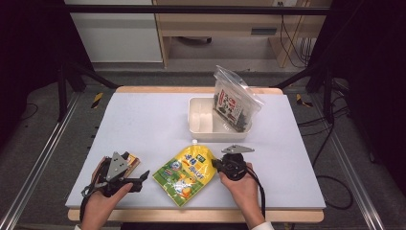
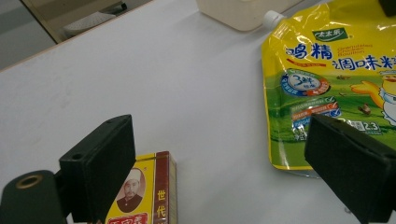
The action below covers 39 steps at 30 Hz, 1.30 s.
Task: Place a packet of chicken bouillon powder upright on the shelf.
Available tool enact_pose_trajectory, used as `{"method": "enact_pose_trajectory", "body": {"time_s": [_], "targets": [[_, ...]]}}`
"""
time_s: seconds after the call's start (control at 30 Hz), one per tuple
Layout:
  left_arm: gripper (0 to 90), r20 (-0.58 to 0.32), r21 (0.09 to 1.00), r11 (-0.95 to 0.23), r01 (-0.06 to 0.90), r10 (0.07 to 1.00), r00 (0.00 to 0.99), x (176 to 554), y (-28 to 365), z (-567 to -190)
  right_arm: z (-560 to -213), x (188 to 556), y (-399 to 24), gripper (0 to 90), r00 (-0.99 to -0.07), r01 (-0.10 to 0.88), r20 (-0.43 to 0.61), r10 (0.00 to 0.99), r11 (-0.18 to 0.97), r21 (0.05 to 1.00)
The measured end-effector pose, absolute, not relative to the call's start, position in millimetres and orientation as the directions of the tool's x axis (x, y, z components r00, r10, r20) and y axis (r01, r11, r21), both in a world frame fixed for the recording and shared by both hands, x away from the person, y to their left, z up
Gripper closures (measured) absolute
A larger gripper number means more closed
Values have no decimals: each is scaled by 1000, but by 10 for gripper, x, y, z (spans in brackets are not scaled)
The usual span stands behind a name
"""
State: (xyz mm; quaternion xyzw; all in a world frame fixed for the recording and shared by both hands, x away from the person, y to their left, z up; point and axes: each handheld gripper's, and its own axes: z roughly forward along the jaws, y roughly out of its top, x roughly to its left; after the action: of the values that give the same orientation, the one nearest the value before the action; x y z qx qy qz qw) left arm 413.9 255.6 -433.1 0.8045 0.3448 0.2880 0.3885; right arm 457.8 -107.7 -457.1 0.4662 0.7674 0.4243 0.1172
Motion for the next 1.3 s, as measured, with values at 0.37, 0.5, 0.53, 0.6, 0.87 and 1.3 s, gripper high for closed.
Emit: {"method": "enact_pose_trajectory", "body": {"time_s": [0.37, 0.5, 0.53, 0.6, 0.87, 1.3], "targets": [[86, 193, 825, -453, 336, 787, 586, 4148, 2590, -4332, -4306, 4722, -1110, 900, -590, 574, 242, 770, 190, 796], [86, 192, 824, -454, 340, 787, 586, 4157, 2590, -4341, -4272, 4796, -1112, 900, -602, 578, 241, 761, 207, 790], [86, 195, 823, -456, 338, 786, 586, 4158, 2587, -4343, -4269, 4816, -1112, 900, -608, 573, 236, 758, 213, 792], [86, 194, 823, -456, 338, 785, 589, 4155, 2580, -4344, -4255, 4839, -1111, 900, -610, 574, 241, 754, 212, 791], [87, 194, 822, -458, 339, 784, 590, 4156, 2578, -4344, -4138, 4887, -1080, 900, -627, 561, 225, 745, 232, 794], [88, 156, 828, -442, 345, 773, 615, 4172, 2557, -4328, -3878, 4988, -1067, 900, -661, 524, 179, 729, 277, 805]]}}
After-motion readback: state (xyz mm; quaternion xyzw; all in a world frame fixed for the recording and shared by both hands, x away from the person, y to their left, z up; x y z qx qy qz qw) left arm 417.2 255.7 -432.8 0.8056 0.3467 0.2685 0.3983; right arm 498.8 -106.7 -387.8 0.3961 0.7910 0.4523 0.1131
